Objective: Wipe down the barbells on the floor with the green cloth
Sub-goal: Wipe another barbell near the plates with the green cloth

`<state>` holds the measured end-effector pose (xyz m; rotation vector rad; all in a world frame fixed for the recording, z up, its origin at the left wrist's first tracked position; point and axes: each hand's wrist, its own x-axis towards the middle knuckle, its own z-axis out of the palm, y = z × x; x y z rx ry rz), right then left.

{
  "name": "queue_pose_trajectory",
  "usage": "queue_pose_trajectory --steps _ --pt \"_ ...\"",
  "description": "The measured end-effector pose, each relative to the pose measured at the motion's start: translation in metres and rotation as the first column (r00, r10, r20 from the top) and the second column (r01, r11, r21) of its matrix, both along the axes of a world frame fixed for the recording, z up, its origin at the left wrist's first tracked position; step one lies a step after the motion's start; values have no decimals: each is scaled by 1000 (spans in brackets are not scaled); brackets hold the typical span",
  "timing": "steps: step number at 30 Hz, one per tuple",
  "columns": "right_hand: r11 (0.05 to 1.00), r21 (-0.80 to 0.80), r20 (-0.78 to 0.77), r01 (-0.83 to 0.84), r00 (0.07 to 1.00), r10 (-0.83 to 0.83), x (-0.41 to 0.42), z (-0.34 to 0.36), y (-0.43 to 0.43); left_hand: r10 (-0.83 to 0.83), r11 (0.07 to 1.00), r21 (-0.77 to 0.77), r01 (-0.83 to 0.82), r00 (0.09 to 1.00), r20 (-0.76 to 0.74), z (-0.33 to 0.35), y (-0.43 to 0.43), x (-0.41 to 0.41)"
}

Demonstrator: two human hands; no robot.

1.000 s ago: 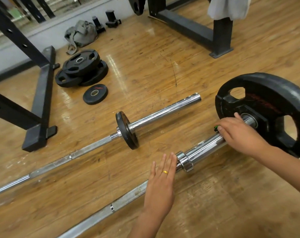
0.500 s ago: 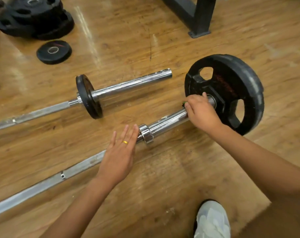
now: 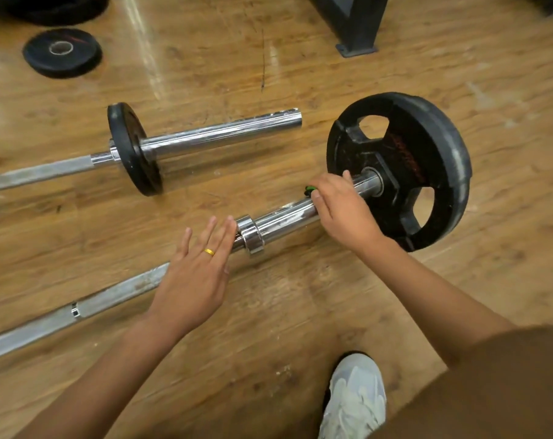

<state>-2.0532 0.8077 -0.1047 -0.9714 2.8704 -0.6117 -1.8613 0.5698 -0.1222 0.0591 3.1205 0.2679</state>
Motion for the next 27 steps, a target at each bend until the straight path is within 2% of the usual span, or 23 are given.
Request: queue_pose_trajectory --steps 5,10,15,21,25,27 --pt "988 -20 -20 151 988 -151 -1 9 7 -14 1000 -25 15 1000 12 -1 4 4" --pt "1000 -20 -18 8 1000 -9 21 0 -5 -17 1000 -17 17 1000 -3 -1 8 10" --pt "992 -16 -8 124 992 -124 13 6 3 -36 999 -24 36 999 -2 -2 12 15" --pt "998 22 -16 51 999 -50 25 2 2 -42 999 -10 42 999 17 -1 15 23" --pt "990 14 -20 139 990 -138 24 7 6 -54 999 -6 54 998 13 -1 18 25" --pt "992 -14 -17 127 992 -128 36 5 1 -62 998 -17 62 998 10 -1 20 28"
